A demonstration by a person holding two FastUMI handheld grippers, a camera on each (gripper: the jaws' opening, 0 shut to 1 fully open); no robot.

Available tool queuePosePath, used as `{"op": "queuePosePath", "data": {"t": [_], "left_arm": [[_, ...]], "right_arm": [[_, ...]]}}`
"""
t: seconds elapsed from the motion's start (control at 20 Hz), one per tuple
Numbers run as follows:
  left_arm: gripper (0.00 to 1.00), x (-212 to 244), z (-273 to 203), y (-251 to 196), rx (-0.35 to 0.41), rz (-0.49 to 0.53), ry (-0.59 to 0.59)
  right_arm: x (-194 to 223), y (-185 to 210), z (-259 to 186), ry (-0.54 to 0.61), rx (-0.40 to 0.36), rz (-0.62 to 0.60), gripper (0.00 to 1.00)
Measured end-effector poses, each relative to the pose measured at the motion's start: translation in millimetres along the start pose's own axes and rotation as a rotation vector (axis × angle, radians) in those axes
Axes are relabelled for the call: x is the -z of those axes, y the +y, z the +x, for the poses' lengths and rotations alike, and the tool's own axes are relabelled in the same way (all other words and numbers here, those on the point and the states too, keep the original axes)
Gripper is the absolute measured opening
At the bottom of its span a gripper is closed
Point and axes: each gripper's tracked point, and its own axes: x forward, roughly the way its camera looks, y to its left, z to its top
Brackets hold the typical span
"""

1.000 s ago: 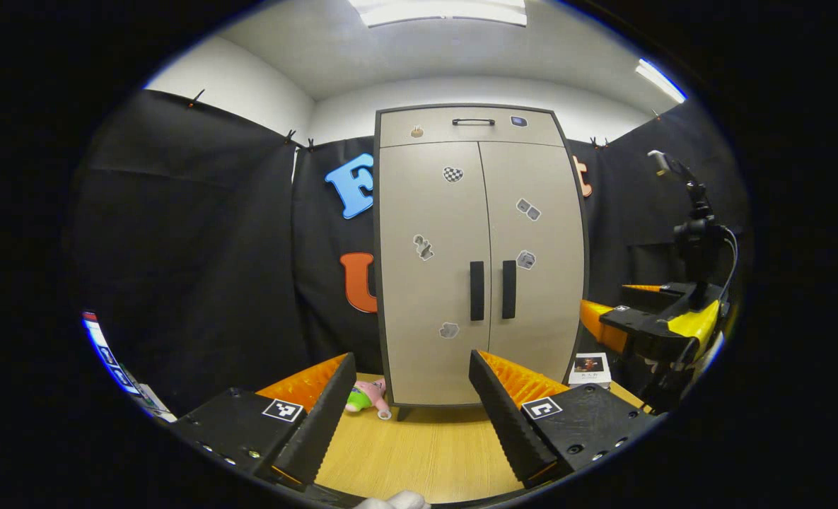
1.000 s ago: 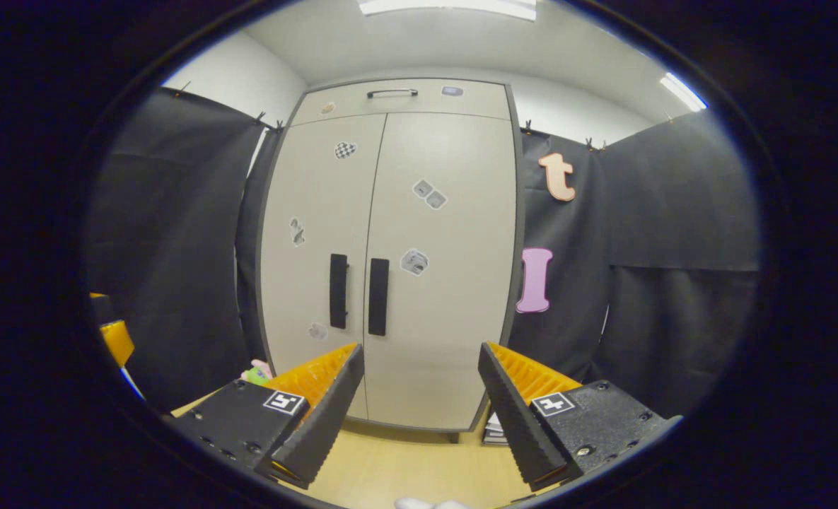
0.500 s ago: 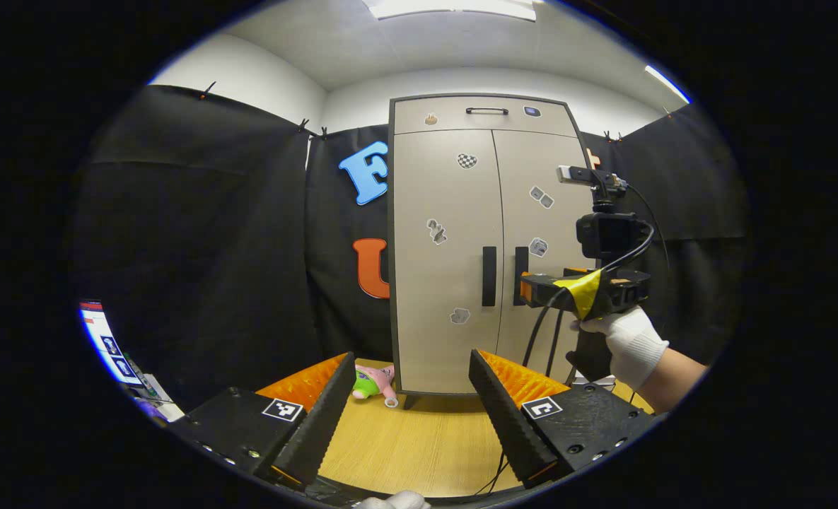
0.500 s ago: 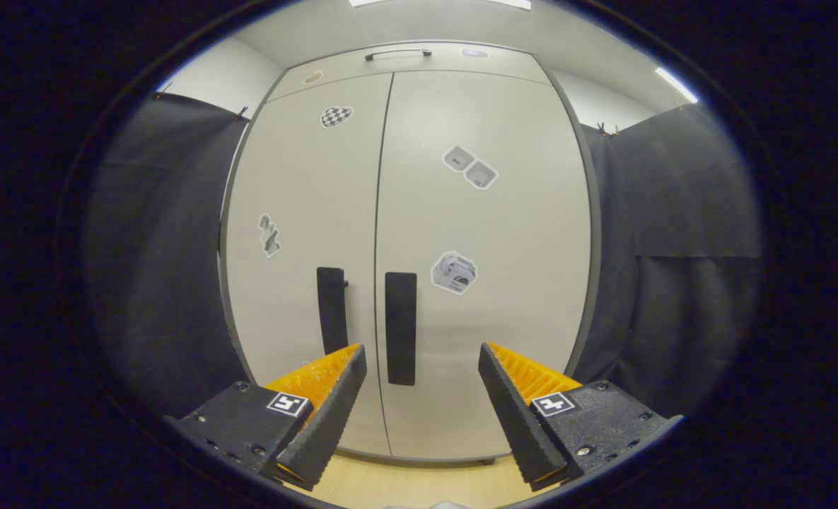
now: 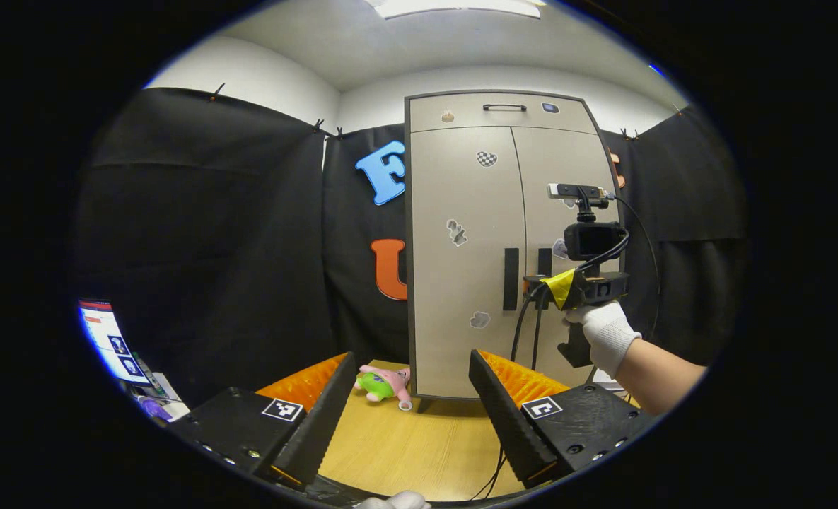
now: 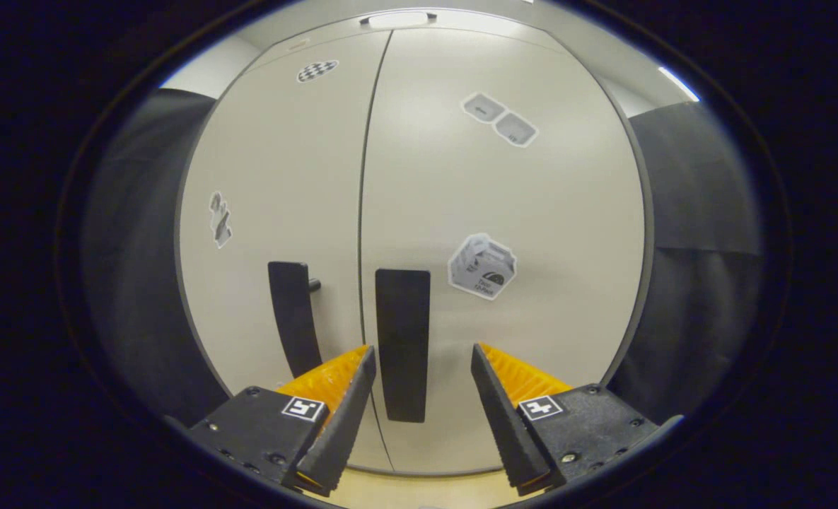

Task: Open the right door of the double-door shoe cabinet with the right hand, and open the left door with the left hand.

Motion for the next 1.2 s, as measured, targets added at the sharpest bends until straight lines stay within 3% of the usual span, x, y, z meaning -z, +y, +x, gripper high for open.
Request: {"op": "queuePosePath", "data": {"t": [0.15, 0.3, 0.35, 0.5, 0.8, 1.0, 1.2], "left_arm": [[0.96, -1.9, -1.9, 0.2, 0.002, -0.003, -0.005], [0.96, -0.9, -0.8, 0.6, -0.004, -0.004, -0.004], [0.96, -0.3, -1.0, 1.0, -0.007, -0.005, 0.000], [0.96, -0.8, -2.4, 1.6, -0.011, -0.010, 0.002], [0.96, -2.1, -1.9, 2.8, -0.015, -0.008, -0.007], [0.96, -2.0, -3.4, 1.3, 0.002, -0.018, -0.004], [0.96, -2.8, -4.6, 0.2, 0.022, -0.017, 0.000]], "right_arm": [[1.6, 1.6, 6.7, 0.006, 0.003, 0.006, 0.78], [1.7, 3.4, 10.1, 0.014, 0.004, 0.028, 0.60], [3.7, 6.0, 9.3, 0.022, -0.005, 0.028, 0.60], [3.3, 10.7, 9.6, 0.025, -0.004, 0.028, 0.36], [4.9, 10.5, 4.9, 0.030, -0.041, 0.020, 0.25], [4.4, 8.5, -10.7, 0.031, -0.090, 0.021, 0.23], [10.6, -0.5, -38.7, 0.025, -0.086, 0.016, 0.23]]}}
